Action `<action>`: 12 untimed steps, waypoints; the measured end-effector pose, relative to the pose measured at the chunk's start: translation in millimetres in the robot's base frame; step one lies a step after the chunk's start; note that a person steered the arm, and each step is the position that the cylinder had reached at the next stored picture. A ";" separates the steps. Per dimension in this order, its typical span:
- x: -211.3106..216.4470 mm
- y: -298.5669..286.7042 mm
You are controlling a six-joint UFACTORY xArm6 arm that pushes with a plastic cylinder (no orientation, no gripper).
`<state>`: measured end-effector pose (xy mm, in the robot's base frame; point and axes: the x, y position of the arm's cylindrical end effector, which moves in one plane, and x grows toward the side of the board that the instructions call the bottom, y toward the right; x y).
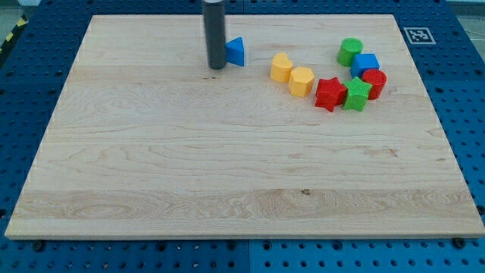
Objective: Push the blue triangle into the yellow heart
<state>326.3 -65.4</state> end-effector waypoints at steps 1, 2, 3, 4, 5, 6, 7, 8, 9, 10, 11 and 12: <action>-23.4 -11.0; -27.8 19.3; -27.8 41.3; -27.8 63.4; -11.1 46.5; -1.4 30.1; -2.2 70.7; -3.4 104.3; -3.1 103.7; -4.9 60.9; -71.6 33.9; -103.7 86.7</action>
<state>222.6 21.3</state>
